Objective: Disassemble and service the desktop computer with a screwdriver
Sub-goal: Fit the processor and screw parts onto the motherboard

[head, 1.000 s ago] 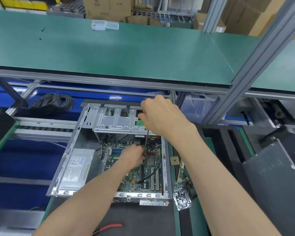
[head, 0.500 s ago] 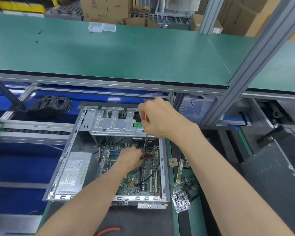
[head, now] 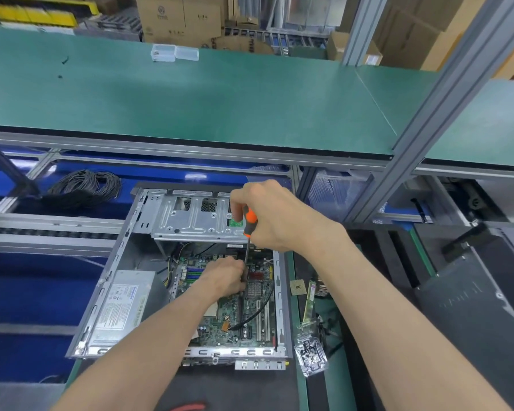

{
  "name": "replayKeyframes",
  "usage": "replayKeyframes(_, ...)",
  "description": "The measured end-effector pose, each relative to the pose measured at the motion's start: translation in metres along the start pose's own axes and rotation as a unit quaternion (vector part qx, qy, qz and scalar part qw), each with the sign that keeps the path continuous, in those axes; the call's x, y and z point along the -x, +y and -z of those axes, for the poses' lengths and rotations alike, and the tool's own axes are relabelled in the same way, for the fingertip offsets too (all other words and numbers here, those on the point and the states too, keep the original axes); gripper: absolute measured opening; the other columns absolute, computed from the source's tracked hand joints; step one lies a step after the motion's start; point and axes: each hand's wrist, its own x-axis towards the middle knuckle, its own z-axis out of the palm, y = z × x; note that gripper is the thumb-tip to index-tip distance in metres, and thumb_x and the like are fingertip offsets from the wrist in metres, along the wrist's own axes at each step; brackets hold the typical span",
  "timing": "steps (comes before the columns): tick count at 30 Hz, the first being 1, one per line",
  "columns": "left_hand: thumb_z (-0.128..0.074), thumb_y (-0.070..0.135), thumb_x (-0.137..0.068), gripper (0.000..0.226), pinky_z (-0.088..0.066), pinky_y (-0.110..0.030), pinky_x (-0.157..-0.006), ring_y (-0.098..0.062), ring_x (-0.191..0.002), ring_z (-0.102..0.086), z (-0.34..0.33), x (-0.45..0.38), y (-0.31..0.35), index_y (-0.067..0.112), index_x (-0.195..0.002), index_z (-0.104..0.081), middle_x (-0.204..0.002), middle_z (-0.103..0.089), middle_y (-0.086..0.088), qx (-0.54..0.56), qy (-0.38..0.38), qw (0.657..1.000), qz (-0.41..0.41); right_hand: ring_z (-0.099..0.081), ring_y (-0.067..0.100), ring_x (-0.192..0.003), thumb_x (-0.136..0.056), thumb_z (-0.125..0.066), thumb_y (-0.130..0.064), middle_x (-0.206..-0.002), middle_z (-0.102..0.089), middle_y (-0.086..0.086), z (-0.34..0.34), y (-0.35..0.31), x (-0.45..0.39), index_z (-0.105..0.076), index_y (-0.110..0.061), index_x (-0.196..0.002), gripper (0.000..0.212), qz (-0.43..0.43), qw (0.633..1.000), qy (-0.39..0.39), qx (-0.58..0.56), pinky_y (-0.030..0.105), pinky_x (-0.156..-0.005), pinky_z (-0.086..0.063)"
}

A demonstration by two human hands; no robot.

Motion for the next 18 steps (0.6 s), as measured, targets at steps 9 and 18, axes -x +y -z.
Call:
replayKeyframes(9, -0.061, 0.047, -0.092, 0.038, -0.051, -0.037, -0.077, -0.028, -0.097, -0.064, 0.0031, 0.001, -0.0013, 0.02, -0.119, -0.062, -0.11, -0.064, -0.008, -0.03, 0.001, 0.999, -0.035, -0.053, 0.03, -0.085, -0.093, -0.055, -0.019, -0.09, -0.058, 0.005, -0.0043, 0.0032, -0.0024, -0.059, -0.014, -0.1, 0.01, -0.041, 0.996, 0.033, 0.07, 0.037, -0.069, -0.046)
replayKeyframes(18, -0.064, 0.047, -0.089, 0.041, -0.045, -0.038, -0.073, -0.032, -0.096, -0.063, 0.0084, 0.0006, -0.0003, 0.015, -0.114, -0.062, -0.108, -0.063, -0.01, -0.027, 0.004, 0.999, -0.037, -0.043, 0.032, -0.075, -0.097, -0.058, -0.047, -0.072, -0.031, -0.001, -0.0036, 0.004, 0.0017, -0.048, -0.016, -0.094, 0.033, -0.085, 0.987, 0.071, 0.117, 0.039, -0.066, -0.036)
